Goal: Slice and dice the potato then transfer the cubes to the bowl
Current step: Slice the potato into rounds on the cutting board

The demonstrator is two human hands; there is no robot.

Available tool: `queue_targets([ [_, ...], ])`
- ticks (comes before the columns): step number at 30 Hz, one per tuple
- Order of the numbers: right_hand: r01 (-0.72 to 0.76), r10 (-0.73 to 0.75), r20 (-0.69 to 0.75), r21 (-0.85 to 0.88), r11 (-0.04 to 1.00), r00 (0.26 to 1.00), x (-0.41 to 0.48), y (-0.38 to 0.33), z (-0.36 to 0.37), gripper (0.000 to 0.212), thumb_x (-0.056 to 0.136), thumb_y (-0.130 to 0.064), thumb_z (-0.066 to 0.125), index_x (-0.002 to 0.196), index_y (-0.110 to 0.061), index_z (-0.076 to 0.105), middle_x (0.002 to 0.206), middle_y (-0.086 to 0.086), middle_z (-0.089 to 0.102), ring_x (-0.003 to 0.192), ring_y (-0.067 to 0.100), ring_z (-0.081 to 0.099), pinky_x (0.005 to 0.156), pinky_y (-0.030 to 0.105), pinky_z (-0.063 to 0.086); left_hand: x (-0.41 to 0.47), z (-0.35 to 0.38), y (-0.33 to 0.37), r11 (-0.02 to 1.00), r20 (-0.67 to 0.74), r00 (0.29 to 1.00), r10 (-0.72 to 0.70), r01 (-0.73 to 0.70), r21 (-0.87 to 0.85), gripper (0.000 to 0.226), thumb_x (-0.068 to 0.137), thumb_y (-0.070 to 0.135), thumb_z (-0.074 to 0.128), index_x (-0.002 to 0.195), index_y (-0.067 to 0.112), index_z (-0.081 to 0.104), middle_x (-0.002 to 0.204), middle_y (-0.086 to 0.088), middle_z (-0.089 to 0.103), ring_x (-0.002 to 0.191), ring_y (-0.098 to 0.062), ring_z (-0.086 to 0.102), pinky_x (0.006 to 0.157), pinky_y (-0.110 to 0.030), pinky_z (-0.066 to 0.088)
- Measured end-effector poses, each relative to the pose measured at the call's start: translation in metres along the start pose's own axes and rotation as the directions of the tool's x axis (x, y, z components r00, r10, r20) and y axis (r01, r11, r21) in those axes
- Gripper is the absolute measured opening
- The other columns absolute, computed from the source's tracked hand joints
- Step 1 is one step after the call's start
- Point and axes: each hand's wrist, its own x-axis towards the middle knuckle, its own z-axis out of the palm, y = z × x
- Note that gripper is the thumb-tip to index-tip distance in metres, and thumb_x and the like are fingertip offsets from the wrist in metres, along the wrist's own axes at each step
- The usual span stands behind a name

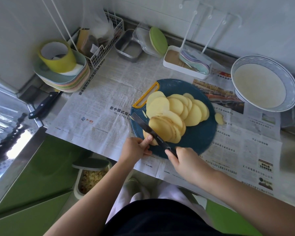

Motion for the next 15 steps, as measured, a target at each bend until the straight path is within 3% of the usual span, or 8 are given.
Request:
queue_targets([
  [4, 0.004, -0.004, 0.003, -0.015, 1.0, 1.0, -0.001, -0.0009, -0.0001, 0.047, 0.101, -0.045, 0.034, 0.064, -0.016, 0.032, 0.061, 0.0, 0.04, 0.052, 0.012, 0.036, 0.045, 0.022, 0.024, 0.0007, 0.0004, -0.0014, 1.0, 0.015, 1.0, -0.008, 0.007, 0.01, 0.053, 0.061, 0.063, 0.057, 0.058, 0.01, 0.057, 0.047, -0.001, 0.063, 0.062, -0.022, 0.066, 0.079, -0.038, 0.055],
  [7, -0.001, 0.001, 0.018, 0.004, 1.0, 1.0, -0.0007, -0.0001, -0.0008, 0.047, 0.101, -0.045, 0.034, 0.065, -0.015, 0.034, 0.061, 0.001, 0.041, 0.051, 0.013, 0.036, 0.045, 0.023, 0.025, -0.0002, 0.0015, 0.0006, 0.999, 0.039, 0.999, -0.018, 0.019, -0.03, 0.05, 0.063, 0.06, 0.057, 0.06, 0.009, 0.057, 0.045, 0.001, 0.061, 0.055, -0.015, 0.065, 0.076, -0.034, 0.056],
  [15, -0.005, 0.005, 0.019, 0.017, 1.0, 1.0, -0.0007, -0.0026, -0.0014, 0.046, 0.102, -0.044, 0.034, 0.065, -0.016, 0.033, 0.062, 0.0, 0.041, 0.051, 0.012, 0.036, 0.044, 0.022, 0.024, 0.0004, 0.0015, -0.0002, 0.997, 0.044, 0.999, -0.007, 0.01, -0.071, 0.044, 0.086, 0.045, 0.059, 0.06, 0.009, 0.055, 0.041, 0.004, 0.056, 0.044, -0.005, 0.06, 0.053, -0.014, 0.049],
])
